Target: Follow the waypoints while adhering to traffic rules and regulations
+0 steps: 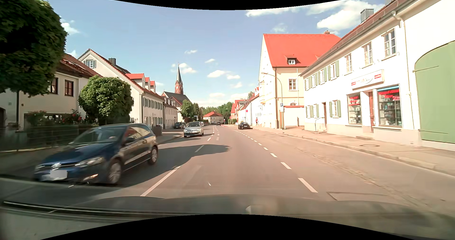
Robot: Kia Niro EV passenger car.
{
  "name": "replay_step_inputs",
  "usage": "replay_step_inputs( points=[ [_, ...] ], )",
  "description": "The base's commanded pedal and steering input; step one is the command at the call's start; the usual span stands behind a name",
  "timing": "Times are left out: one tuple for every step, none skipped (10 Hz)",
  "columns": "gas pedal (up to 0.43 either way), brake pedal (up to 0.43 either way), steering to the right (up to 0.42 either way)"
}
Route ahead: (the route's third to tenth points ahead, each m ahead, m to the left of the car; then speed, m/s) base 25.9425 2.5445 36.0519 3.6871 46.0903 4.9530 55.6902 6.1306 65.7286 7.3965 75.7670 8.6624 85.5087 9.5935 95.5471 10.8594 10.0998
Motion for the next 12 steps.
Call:
replay_step_inputs(
  points=[
    [0.039,0.006,-0.023],
    [0.039,0.006,-0.023],
    [0.039,0.006,-0.024],
    [0.039,0.006,-0.026],
    [0.039,0.006,-0.029],
    [0.039,0.006,-0.028],
    [0.039,0.006,-0.028],
    [0.039,0.006,-0.027],
    [0.039,0.006,-0.023],
    [0.047,0.006,-0.022],
    [0.047,0.006,-0.022],
    [0.047,0.006,-0.020]
  ],
)
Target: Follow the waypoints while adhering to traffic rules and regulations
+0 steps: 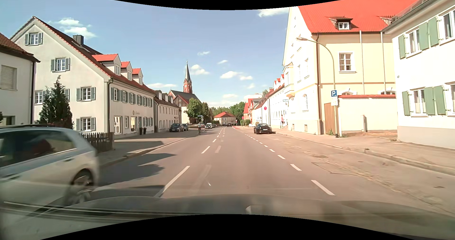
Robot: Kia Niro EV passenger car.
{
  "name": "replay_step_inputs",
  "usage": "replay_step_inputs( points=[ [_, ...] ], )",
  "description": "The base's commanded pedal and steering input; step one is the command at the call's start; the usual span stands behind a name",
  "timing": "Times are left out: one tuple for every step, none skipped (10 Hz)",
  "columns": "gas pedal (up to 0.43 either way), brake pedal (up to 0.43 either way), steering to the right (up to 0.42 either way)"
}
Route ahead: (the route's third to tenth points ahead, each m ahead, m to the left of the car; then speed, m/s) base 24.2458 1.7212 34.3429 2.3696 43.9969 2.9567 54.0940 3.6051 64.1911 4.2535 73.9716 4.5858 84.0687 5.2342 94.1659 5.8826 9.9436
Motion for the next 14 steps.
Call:
replay_step_inputs(
  points=[
    [0.067,0.006,-0.020],
    [0.098,0.006,-0.020],
    [0.098,0.006,-0.020],
    [0.110,0.006,-0.020],
    [0.110,0.006,-0.019],
    [0.118,0.006,-0.019],
    [0.118,0.006,-0.019],
    [0.118,0.006,-0.019],
    [0.118,0.006,-0.018],
    [0.118,0.006,-0.018],
    [0.110,0.006,-0.017],
    [0.110,0.006,-0.016],
    [0.110,0.012,-0.015],
    [0.110,0.006,-0.010]
  ],
)
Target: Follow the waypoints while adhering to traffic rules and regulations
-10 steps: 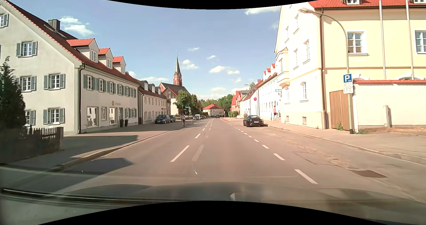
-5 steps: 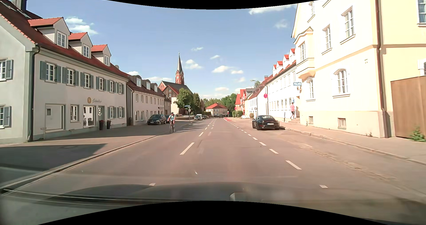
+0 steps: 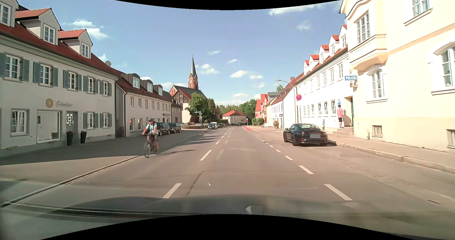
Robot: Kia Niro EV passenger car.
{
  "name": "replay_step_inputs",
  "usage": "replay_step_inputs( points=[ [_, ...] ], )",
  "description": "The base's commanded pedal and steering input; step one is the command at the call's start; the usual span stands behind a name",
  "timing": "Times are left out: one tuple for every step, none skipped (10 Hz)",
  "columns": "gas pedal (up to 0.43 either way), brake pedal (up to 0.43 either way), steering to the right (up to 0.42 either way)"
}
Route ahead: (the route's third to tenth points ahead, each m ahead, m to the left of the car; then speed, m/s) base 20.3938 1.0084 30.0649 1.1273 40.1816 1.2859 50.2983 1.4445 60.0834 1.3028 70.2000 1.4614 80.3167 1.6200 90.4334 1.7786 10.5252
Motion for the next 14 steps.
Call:
replay_step_inputs(
  points=[
    [0.110,0.006,-0.005],
    [0.110,0.006,-0.004],
    [0.110,0.006,-0.003],
    [0.110,0.006,0.001],
    [0.110,0.006,0.000],
    [0.098,0.006,-0.002],
    [0.098,0.006,0.000],
    [0.098,0.006,-0.002],
    [0.098,0.006,-0.003],
    [0.098,0.006,-0.003],
    [0.098,0.006,-0.005],
    [0.098,0.006,-0.006],
    [0.098,0.006,-0.004],
    [0.098,0.006,-0.005]
  ],
)
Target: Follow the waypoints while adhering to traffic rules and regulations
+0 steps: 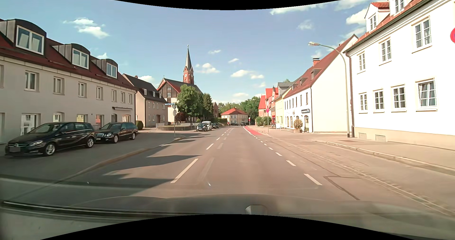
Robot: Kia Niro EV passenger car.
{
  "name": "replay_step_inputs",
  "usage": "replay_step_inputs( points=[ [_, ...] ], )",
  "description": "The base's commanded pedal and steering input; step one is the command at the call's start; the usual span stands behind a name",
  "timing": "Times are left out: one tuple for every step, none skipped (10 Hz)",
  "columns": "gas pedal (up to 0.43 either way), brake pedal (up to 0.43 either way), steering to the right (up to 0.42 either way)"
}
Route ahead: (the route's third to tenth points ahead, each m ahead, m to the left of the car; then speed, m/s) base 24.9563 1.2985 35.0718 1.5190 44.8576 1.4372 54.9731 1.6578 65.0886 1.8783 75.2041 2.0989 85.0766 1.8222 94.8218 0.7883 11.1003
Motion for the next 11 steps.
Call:
replay_step_inputs(
  points=[
    [0.098,0.006,-0.008],
    [0.067,0.006,-0.009],
    [0.047,0.006,-0.008],
    [0.047,0.006,-0.008],
    [0.047,0.006,-0.008],
    [0.047,0.006,-0.007],
    [0.079,0.006,-0.007],
    [0.079,0.006,-0.006],
    [0.079,0.006,-0.003],
    [0.079,0.006,-0.003],
    [0.079,0.006,-0.003]
  ],
)
